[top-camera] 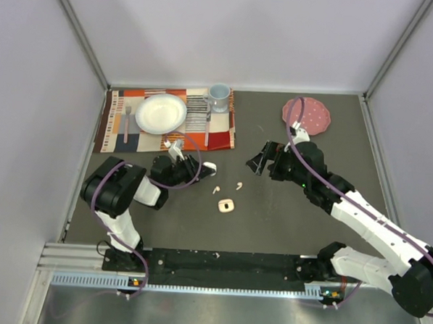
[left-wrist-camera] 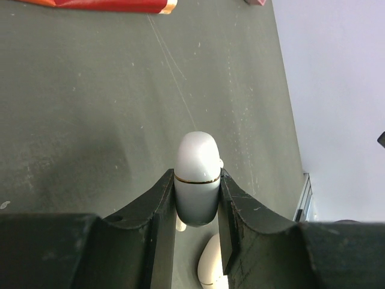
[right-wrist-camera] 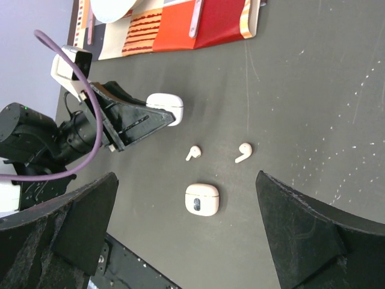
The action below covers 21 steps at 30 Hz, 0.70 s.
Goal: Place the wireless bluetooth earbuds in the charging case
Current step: Place the charging case with the earbuds at the center of the board.
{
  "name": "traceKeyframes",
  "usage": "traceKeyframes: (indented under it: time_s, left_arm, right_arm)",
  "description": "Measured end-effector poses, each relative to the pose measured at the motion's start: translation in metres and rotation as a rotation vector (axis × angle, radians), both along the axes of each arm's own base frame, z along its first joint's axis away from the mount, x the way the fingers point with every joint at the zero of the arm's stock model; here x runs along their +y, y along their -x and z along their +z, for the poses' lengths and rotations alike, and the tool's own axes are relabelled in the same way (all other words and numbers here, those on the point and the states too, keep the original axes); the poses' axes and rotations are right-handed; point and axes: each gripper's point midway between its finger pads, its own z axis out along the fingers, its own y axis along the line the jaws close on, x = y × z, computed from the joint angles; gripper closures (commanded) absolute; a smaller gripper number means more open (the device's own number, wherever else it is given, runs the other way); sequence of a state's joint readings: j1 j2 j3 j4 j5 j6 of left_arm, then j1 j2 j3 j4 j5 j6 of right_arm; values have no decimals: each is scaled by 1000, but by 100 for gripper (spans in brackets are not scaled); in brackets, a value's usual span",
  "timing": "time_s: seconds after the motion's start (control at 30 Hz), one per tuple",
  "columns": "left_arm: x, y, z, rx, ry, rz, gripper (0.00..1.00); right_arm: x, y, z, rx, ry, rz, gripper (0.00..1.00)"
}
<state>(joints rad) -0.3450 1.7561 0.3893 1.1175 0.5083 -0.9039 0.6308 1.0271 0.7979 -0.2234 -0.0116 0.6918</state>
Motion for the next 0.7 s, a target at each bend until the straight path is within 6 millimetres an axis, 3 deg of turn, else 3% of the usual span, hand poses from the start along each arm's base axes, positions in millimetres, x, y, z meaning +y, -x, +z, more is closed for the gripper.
traceKeyframes:
  time_s: [0.5,0.7]
  left_arm:
    - [17,-8,-13,28,-25,101,100]
    - [18,-9,-25,67,-38,104,94]
  right_arm:
    - [10,2,0,9,-24,50,1]
    - [15,3,-5,27,-25,71,1]
